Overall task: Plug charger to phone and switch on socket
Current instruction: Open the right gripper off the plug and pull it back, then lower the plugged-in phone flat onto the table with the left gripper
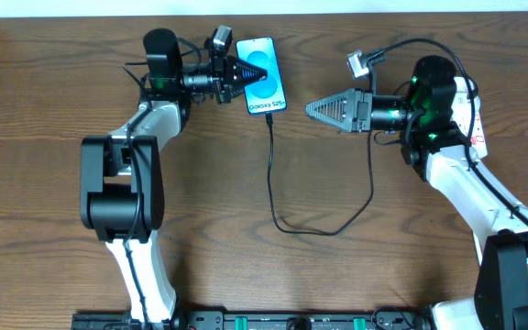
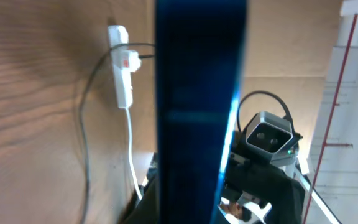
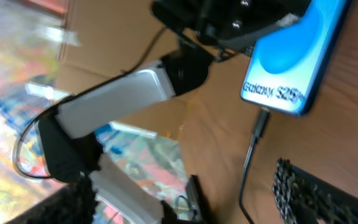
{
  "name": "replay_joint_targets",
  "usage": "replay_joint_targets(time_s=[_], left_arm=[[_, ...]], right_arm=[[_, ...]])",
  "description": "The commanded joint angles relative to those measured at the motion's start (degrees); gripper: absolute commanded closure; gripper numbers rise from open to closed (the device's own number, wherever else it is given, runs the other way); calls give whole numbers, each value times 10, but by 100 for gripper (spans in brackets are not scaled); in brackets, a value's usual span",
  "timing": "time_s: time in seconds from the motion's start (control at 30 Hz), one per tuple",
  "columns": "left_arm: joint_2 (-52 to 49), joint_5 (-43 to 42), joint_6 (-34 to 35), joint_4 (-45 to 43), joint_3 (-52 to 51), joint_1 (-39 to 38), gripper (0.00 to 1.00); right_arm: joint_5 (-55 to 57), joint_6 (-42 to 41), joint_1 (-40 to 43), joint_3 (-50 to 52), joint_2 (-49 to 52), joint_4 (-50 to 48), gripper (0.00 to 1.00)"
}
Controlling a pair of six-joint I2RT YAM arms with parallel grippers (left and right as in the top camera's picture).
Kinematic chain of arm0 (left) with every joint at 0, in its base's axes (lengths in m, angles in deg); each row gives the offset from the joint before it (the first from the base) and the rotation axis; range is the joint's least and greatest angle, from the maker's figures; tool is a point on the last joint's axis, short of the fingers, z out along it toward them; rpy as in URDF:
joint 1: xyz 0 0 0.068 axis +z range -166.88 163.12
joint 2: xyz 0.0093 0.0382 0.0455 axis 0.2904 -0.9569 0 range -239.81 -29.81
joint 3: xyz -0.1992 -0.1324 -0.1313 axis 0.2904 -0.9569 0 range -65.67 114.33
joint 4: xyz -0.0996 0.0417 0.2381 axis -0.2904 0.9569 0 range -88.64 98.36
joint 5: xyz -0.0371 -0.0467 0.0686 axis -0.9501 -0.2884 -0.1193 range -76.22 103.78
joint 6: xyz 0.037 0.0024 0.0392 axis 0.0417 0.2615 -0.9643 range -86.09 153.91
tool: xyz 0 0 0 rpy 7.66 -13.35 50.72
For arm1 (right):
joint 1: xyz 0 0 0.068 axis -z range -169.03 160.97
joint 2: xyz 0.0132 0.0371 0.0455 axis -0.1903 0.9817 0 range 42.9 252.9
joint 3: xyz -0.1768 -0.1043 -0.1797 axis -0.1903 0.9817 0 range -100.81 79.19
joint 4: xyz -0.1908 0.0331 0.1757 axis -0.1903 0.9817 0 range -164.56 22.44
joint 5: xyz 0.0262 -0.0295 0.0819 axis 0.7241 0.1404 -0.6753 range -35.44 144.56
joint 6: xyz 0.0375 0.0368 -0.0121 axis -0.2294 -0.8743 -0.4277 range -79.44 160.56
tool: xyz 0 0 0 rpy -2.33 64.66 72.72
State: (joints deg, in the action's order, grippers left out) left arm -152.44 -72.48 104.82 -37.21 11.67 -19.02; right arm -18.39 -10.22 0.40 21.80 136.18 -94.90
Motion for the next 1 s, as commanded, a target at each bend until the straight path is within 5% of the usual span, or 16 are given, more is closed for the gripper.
replay_joint_targets(time_s=[0.0, 0.13, 0.47, 0.67, 0.97], left_arm=[[-7, 24, -44, -6, 4, 1, 93], [-17, 63, -98, 45, 2, 1, 93], [-17, 242, -380, 422, 2, 1, 93], [-17, 245, -480, 500, 2, 1, 93], [-17, 358, -629, 629, 2, -8, 93]], right_arm=[[57, 111, 1, -3, 4, 64, 9], [103, 155, 1, -3, 4, 129, 6], [174, 209, 1, -3, 4, 213, 3], [189, 237, -1, -3, 4, 233, 2], [221, 264, -15, -3, 4, 275, 1]])
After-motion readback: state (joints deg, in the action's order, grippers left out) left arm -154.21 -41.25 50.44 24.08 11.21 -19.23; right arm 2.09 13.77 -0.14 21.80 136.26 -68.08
